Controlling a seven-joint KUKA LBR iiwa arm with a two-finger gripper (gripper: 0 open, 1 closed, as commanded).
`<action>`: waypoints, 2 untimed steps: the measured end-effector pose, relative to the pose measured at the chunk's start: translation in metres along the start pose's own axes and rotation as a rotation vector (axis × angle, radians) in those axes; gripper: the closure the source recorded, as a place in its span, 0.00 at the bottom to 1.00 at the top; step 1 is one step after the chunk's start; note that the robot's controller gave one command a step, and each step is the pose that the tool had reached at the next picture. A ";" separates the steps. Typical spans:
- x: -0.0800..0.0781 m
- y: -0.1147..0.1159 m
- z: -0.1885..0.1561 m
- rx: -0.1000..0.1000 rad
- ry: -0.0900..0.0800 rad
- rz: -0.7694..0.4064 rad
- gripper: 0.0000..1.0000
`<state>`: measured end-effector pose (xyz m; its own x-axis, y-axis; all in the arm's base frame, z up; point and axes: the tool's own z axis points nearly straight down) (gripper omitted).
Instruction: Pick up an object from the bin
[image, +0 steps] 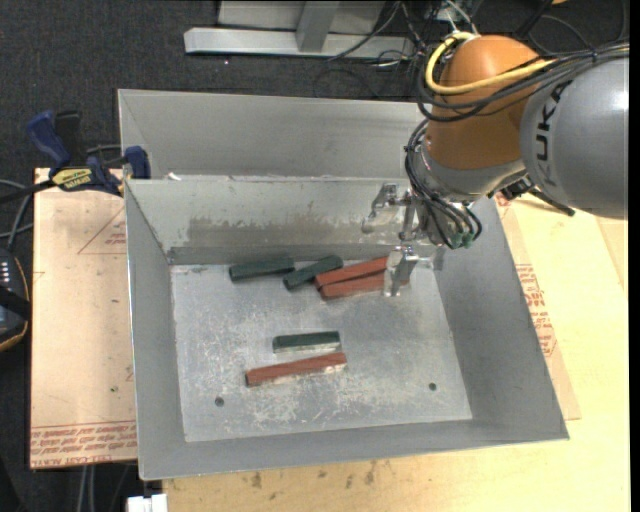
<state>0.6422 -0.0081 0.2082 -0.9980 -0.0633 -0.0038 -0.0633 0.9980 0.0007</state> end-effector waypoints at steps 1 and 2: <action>0.000 0.000 0.000 0.000 0.000 0.000 0.00; -0.001 0.005 0.049 0.000 -0.006 0.016 0.00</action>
Offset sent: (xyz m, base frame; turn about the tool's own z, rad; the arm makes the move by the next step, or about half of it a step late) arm -0.0020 0.0144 -0.1382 0.0440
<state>0.6433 -0.0030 0.1587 -0.9988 -0.0474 -0.0097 -0.0474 0.9989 0.0004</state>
